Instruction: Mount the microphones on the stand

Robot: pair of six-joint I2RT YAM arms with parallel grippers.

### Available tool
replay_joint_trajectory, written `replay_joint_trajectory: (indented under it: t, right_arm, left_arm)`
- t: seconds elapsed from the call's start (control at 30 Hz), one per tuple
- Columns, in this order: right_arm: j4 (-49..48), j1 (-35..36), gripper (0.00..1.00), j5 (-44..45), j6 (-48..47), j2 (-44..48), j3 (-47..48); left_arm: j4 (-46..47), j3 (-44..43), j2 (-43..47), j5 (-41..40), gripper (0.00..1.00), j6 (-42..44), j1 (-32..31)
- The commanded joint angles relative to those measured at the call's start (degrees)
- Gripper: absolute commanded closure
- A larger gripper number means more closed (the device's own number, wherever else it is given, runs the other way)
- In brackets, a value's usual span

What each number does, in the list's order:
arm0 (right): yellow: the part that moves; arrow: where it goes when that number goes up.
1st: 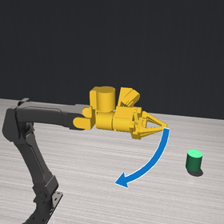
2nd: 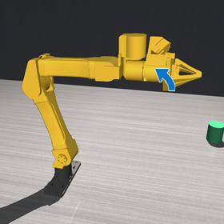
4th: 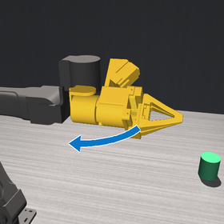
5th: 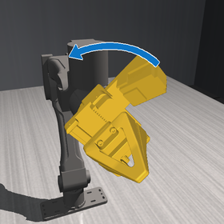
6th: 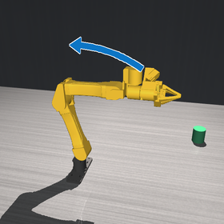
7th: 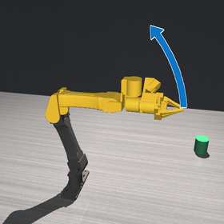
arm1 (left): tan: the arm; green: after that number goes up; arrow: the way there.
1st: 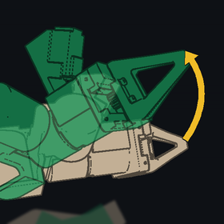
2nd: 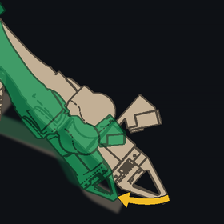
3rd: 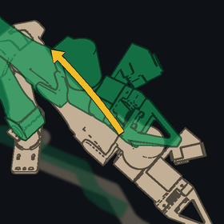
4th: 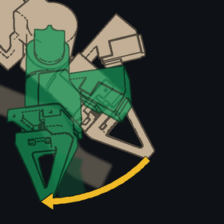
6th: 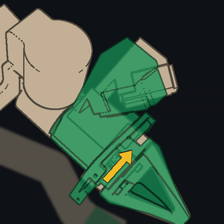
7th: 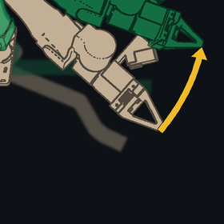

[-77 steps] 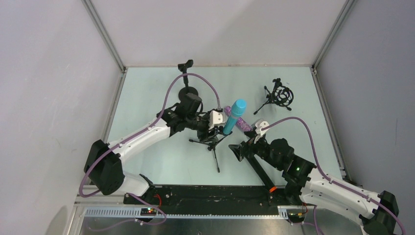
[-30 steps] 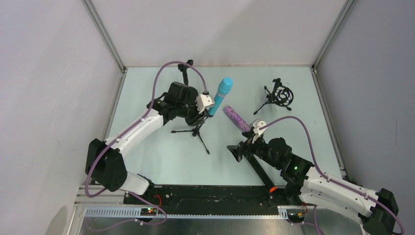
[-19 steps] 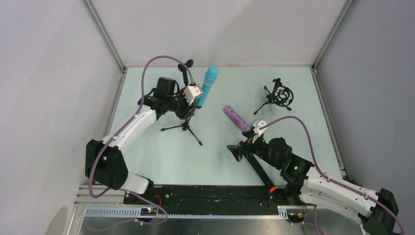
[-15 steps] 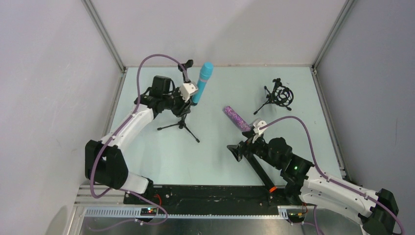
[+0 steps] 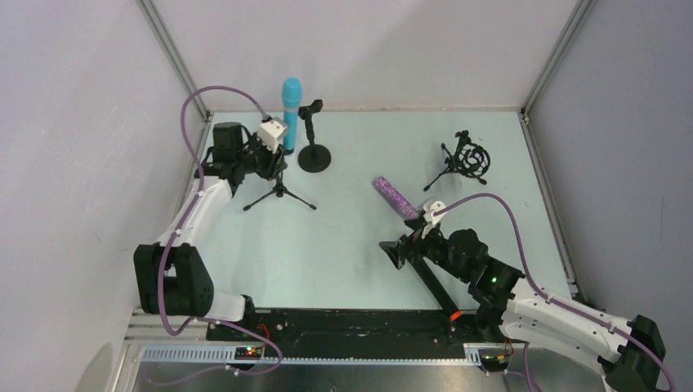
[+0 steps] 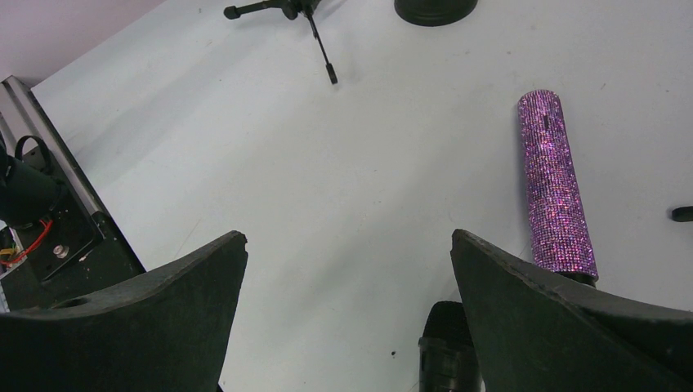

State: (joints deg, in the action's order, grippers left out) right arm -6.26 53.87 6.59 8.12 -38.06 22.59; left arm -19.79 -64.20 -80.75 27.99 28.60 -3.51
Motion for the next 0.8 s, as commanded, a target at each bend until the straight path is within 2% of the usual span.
replay_joint_trajectory:
  t: [0.0, 0.1, 0.23, 0.4, 0.57, 0.77]
  right_arm:
    - [-1.13, -0.34, 0.01, 0.28, 0.03, 0.61, 0.54]
    - [-0.79, -0.47, 0.01, 0.43, -0.02, 0.56, 0.53]
    - [-0.43, -0.59, 0.0, 0.45, -0.03, 0.43, 0.58]
    - [-0.87, -0.76, 0.01, 0.25, -0.14, 0.0, 0.53]
    - [-2.21, -0.98, 0.01, -0.33, -0.15, -2.14, 0.56]
    - [-2.93, -1.04, 0.01, -0.89, 0.64, -3.8, 0.6]
  left_arm:
    - [12.27, 1.16, 4.75, 3.41, 1.0, -4.7, 4.95]
    - [19.67, 4.5, 5.79, 3.25, 1.0, -7.02, 7.66]
    - [23.6, 5.32, 5.54, 3.14, 1.0, -9.62, 10.57]
    - [24.35, 3.37, 3.49, 3.23, 1.0, -11.54, 12.59]
    - [24.36, 1.41, 1.56, -0.07, 1.0, -11.37, 12.85]
    - [24.36, -3.11, -4.28, 2.26, 1.0, -12.75, 12.87]
